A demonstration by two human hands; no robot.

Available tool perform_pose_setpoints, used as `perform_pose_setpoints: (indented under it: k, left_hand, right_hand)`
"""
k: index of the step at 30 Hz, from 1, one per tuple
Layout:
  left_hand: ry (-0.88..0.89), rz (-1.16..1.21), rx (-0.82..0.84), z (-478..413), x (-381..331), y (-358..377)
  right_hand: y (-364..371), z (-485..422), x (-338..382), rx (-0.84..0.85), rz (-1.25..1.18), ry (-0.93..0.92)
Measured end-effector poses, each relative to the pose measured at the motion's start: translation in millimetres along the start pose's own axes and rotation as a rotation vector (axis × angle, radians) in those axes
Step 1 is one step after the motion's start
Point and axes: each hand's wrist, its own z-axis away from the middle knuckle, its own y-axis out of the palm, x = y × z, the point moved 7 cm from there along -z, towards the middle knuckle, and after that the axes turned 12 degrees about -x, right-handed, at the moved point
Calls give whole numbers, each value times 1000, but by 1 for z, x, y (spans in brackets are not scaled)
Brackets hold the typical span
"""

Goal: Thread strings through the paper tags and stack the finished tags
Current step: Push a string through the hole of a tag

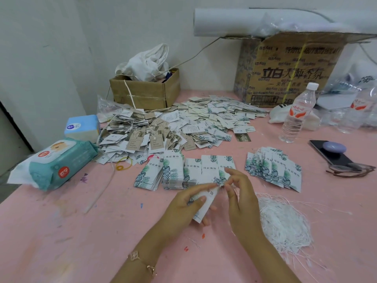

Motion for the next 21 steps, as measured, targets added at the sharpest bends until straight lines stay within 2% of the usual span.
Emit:
perform_pose_setpoints:
  k: [6,12,14,17,19,21]
  left_hand:
    - [-6,33,-33,0,4,0]
    - [-4,-24,-46,-1,4,-2]
    - [-2,-6,-47,-1,3,-1]
    - [18,-17,-42,-2,2,1]
    - [27,-25,-34,-2,1,1]
    - [22,-27,-32,-2,2,1]
  right_hand:
    - [5,3,-7,58,-18,71]
    - [3,2,-3,54,5,29]
    - [2,2,-1,30,-4,24]
    - [-9,-2,6,-103,21,-62]
    - [-16,-4,4,-155,15,-32]
    - [-15,-4,-1,-131,-3,30]
